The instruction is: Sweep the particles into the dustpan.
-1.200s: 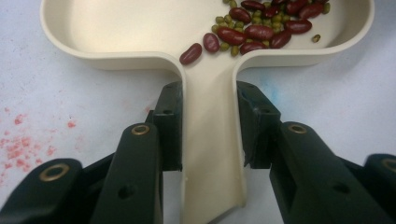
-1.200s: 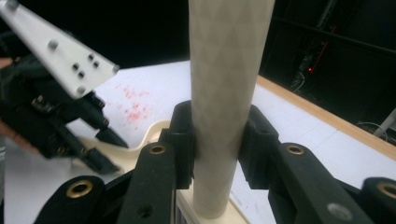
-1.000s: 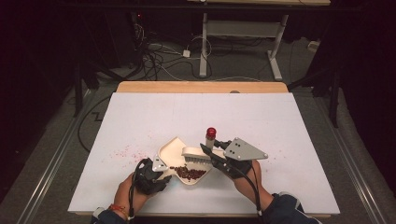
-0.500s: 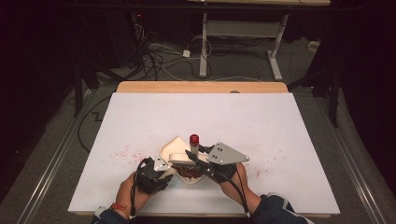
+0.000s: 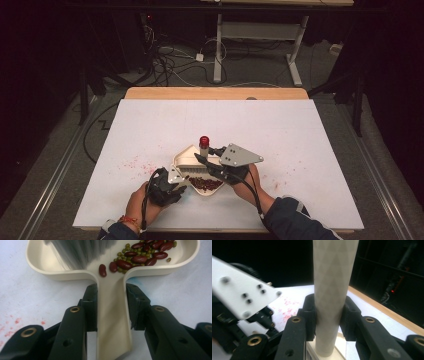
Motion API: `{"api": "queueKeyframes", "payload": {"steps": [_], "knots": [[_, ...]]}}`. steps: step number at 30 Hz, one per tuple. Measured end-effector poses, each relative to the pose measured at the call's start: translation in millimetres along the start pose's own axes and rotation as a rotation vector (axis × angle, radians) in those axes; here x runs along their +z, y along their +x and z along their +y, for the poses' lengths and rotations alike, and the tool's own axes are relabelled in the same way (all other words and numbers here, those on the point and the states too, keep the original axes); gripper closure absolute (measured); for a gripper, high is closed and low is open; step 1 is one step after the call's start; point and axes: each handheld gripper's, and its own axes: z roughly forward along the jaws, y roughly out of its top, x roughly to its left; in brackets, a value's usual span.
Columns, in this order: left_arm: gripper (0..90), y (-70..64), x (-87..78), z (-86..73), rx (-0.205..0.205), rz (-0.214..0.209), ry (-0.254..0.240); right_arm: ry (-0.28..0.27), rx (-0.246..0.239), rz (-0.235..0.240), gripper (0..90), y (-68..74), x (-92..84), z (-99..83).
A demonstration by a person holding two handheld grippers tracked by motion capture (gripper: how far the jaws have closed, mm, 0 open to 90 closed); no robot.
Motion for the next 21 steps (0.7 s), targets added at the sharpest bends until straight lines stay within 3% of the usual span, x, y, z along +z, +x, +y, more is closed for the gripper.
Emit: {"api": "queueKeyframes", "payload": {"steps": [2, 9, 17, 21], "knots": [[63.4, 0.3, -0.7, -0.1, 0.003, 0.003, -0.004, 0.009, -0.023, 0.022, 70.2, 2.0, -3.0, 1.2], [63.4, 0.7, -2.5, 0.3, 0.008, 0.016, -0.004, 0.048, -0.036, 0.109, 70.2, -5.2, -24.1, 7.5], [63.4, 2.1, -1.8, 0.7, 0.006, 0.011, -0.004, 0.025, 0.018, 0.048, 70.2, -16.7, -35.8, 8.6], [63.4, 1.4, -3.3, 0.3, 0.009, 0.018, -0.008, 0.015, 0.016, 0.018, 70.2, -19.0, -40.5, 13.0]]}}
